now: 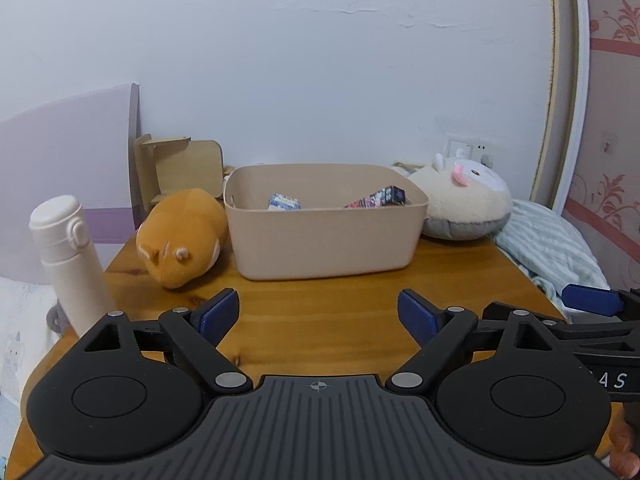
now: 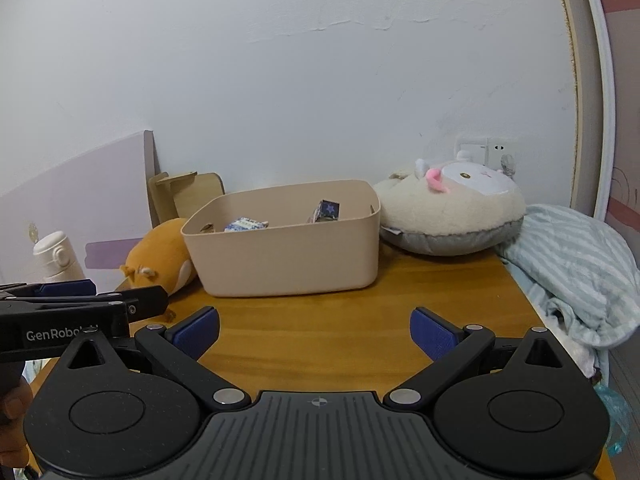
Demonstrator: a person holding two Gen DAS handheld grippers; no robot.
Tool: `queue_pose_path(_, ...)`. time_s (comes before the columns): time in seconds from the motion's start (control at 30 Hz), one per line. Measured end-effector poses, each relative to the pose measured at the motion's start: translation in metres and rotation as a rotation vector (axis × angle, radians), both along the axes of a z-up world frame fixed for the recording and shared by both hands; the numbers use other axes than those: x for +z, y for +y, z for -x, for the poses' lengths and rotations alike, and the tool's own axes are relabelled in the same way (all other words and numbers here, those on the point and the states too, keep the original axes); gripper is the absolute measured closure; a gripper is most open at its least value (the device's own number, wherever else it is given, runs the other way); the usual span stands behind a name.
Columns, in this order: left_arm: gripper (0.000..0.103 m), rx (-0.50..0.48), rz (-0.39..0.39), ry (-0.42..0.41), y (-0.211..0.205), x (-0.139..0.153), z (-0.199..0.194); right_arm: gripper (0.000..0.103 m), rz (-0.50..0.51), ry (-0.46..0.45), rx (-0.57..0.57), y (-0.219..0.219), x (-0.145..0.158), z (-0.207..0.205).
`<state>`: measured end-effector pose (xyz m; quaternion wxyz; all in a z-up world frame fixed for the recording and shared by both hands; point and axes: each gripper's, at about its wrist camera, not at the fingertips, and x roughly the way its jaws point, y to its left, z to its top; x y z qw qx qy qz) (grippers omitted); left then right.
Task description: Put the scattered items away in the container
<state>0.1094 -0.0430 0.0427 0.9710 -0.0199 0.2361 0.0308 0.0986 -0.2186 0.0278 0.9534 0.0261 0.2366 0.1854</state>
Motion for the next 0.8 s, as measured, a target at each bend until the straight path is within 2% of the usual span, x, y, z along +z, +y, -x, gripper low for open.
queue_pose_path(0.27, 0.013, 0.012, -0.021, -0.008, -0.007, -0.002, 0.037, 0.0, 0.003, 0.002, 0.005, -0.009, -0.004, 0.032)
queue_pose_path(0.53, 0.012, 0.043, -0.046, -0.046, -0.01, 0.005, 0.071, 0.0, 0.014, -0.043, -0.002, -0.01, 0.005, 0.061)
queue_pose_path(0.8, 0.012, 0.062, -0.049, -0.036, -0.008, 0.008, 0.088, 0.0, 0.026, -0.061, -0.004, -0.01, 0.01, 0.082)
